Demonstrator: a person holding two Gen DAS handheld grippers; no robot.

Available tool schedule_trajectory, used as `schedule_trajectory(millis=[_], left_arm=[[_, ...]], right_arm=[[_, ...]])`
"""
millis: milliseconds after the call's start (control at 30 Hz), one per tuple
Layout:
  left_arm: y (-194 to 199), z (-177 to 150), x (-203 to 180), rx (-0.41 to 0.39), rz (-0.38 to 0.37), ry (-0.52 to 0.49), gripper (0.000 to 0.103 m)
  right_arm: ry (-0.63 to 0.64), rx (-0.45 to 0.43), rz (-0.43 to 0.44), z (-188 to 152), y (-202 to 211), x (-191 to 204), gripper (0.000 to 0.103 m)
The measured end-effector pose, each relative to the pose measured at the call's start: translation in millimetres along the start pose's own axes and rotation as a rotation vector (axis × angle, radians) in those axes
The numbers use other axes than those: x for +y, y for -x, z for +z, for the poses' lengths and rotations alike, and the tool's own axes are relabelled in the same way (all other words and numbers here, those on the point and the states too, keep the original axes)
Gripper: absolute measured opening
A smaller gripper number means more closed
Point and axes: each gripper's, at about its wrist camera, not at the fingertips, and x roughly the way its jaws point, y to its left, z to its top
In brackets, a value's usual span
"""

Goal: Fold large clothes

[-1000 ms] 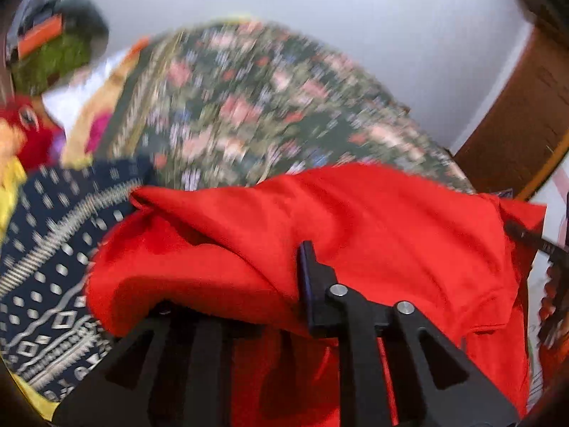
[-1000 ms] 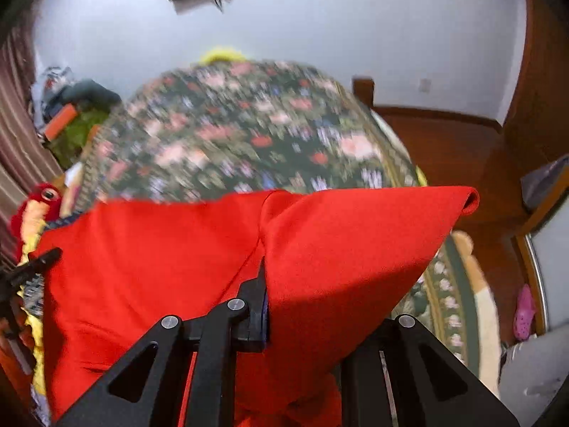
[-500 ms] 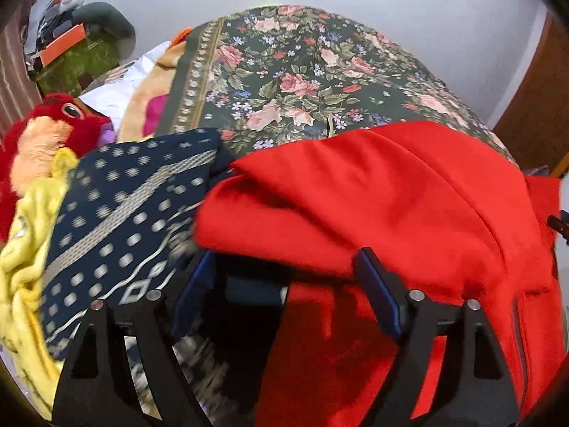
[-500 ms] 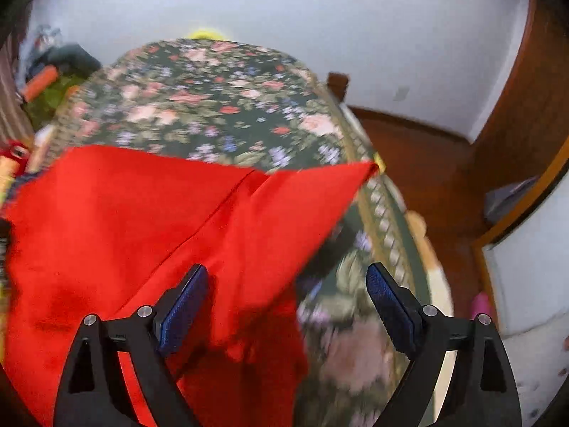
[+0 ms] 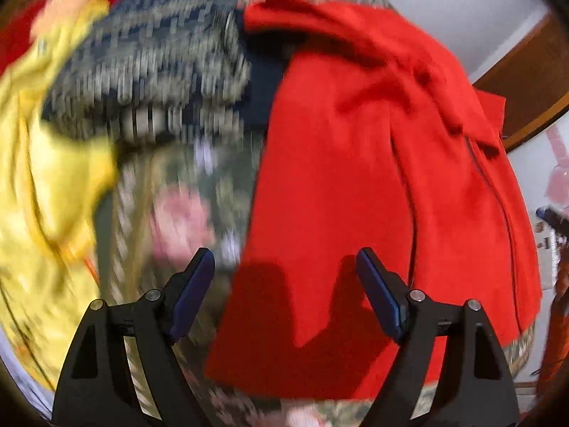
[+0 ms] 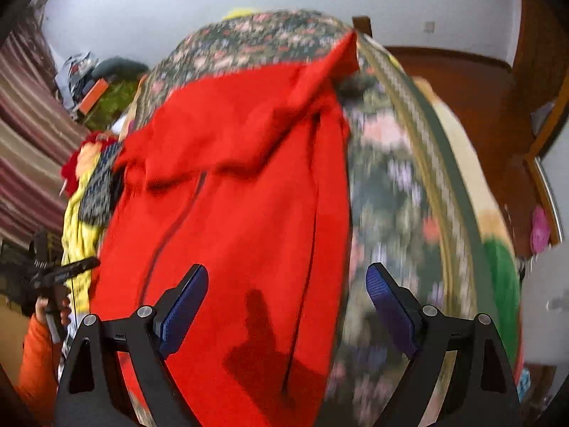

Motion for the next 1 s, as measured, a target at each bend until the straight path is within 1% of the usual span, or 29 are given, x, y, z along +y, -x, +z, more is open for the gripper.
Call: schedule_trajectory(millis=[33,100,167,233,267,300,333,367,400,433,500,533,600,667,767,833,933,967,1000], left_arm=[[-4.0,-6.6,3.6,0.015,-0.018,0.024,0.082],[-2.9,-17.1,8.1,-0.017,-0.052,0.066,0.082],[-0.3,-24.9,6.7,-0.038,-0.088,0.103,0.081],[1.9,-32.6,-1.8,-0.065,-0.120,0.108,0.070],[1.9,-35.6,-7.9,-0.075,-0.124,0.094,0.056],[2.7,-36.7,-14.4,-0.082,-0.117,0.078,0.045],[5.8,-38.2,-23.8,-0.097,-0.095,0.055,0.040],[7.7,-38.7,-29.1,-0.104,-0.090,0.040,0.015],[10.7,-38.2,-34.8,-0.104,-0.087,0.025,0.006],[15.8,-38.9,-40.8,-0.112,-0.066,0.014,0.006],[25.7,-43.3,-48.2,-0.142,-0.046,-0.008,0.006],[36.0,-47.2,-52.9,-0.165,-0.043,-0.018,0.005],[53.7,-55.7,-56.4,-0.201,-0.039,-0.024,0.005],[69.3,-68.2,-57.7,-0.225,-0.054,-0.019,0.005],[78.4,-89.1,-55.3,-0.229,-0.067,-0.008,0.005],[69.8,-97.3,-53.4,-0.194,-0.065,-0.006,0.006],[41.7,-106.6,-49.4,-0.112,-0.050,0.013,0.006],[36.4,-108.0,-48.7,-0.103,-0.055,0.023,0.006],[37.3,-107.1,-48.7,-0.113,-0.056,0.028,0.006]], right_arm=[[0.004,0.014,0.002,-11.9,0.9,0.5,0.089],[0.007,0.028,0.003,-33.3,-0.4,2.1,0.089],[-0.005,0.048,0.028,-53.4,-4.0,2.1,0.089],[0.012,0.009,-0.002,-65.4,-1.5,3.0,0.085],[0.024,0.000,-0.023,-68.0,-2.4,6.2,0.083],[0.030,-0.006,-0.033,-70.1,-3.0,9.3,0.075],[0.039,-0.013,-0.025,-71.4,-2.9,13.5,0.064],[0.046,-0.016,-0.021,-71.0,-2.5,16.0,0.060],[0.058,-0.019,-0.025,-72.2,-2.0,18.7,0.051],[0.075,-0.022,-0.033,-73.9,-0.4,22.8,0.037],[0.101,-0.022,-0.027,-72.7,3.9,24.7,0.023],[0.109,-0.027,-0.031,-72.6,6.8,25.4,0.021],[0.131,-0.036,-0.053,-75.4,10.8,26.0,0.019],[0.134,-0.038,-0.060,-77.1,13.3,23.3,0.018],[0.128,-0.038,-0.063,-80.5,18.8,15.9,0.018],[0.118,-0.040,-0.062,-83.7,22.0,9.6,0.018],[0.082,-0.044,-0.043,-87.1,25.2,3.3,0.018],[0.075,-0.049,-0.036,-88.0,27.1,2.9,0.017],[0.075,-0.055,-0.029,-89.2,28.9,4.1,0.016]])
